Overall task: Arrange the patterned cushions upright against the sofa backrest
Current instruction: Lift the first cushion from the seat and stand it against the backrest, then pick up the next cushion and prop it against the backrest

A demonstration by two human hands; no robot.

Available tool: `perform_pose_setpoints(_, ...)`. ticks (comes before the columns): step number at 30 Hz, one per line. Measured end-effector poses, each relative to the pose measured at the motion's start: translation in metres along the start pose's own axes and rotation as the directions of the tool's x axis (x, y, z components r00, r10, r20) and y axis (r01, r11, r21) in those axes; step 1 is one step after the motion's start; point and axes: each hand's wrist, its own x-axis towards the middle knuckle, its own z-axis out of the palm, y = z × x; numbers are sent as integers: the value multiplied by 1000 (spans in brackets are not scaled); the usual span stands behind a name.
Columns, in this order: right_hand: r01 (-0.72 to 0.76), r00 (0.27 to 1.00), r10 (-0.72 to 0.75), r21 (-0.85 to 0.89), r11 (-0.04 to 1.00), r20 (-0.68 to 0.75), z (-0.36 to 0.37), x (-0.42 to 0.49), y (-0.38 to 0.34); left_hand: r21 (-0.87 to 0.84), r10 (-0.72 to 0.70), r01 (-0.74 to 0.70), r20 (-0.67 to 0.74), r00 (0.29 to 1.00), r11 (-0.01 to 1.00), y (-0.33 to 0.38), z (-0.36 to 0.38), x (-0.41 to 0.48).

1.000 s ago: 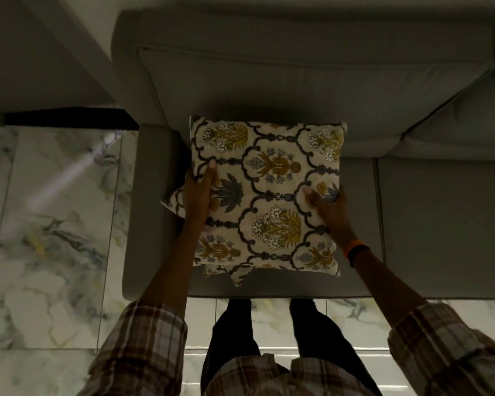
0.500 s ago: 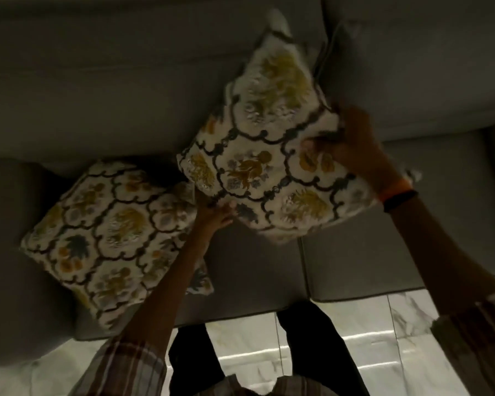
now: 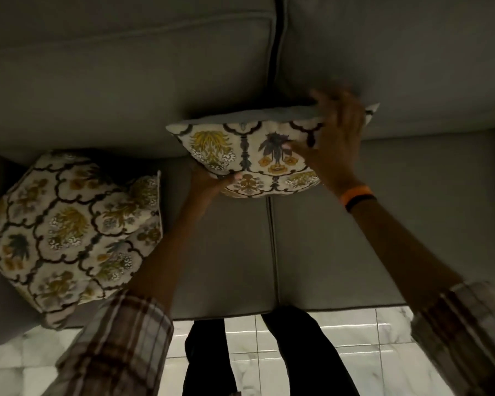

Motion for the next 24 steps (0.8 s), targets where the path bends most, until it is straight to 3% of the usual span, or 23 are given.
perform_pose_setpoints(2,-234,971,240,166,958,-17,-1,-17,19,-27,65,-66,-18,998,997,-5,2,5)
perform_pose_setpoints(4,-373,922,383,371,850,50,5,-29,31,-47,111,-112,-32,993,993,-12,5,9)
perform_pose_setpoints(6,-422,900,404,561,712,165,11,-35,34,-87,137,-142,-59,989,986,-12,3,6)
perform_pose_setpoints(8,-421,904,365,606,675,222,12,-38,32,-143,136,-148,-92,986,978,-11,-2,2)
perform_pose_setpoints(12,-414,899,415,580,702,139,19,-57,10,-99,201,-213,-114,973,972,-7,-20,-8)
perform_pose_setpoints(15,-633,760,628,414,654,168,37,-95,-24,153,234,-210,-165,958,966,-14,-48,-18)
perform_pose_setpoints(17,-737,666,694,101,668,274,56,-126,-46,292,236,-173,-196,952,941,-24,-75,-31)
perform_pose_setpoints(19,-647,653,603,-77,759,458,82,-152,-80,400,282,-185,-197,939,898,-42,-116,-43)
perform_pose_setpoints(22,-516,645,398,-13,857,652,120,-162,-150,556,320,-142,-237,917,819,-84,-192,-50)
perform_pose_setpoints(24,-542,575,329,47,839,749,143,-154,-210,575,221,-20,-282,933,818,-113,-250,-54)
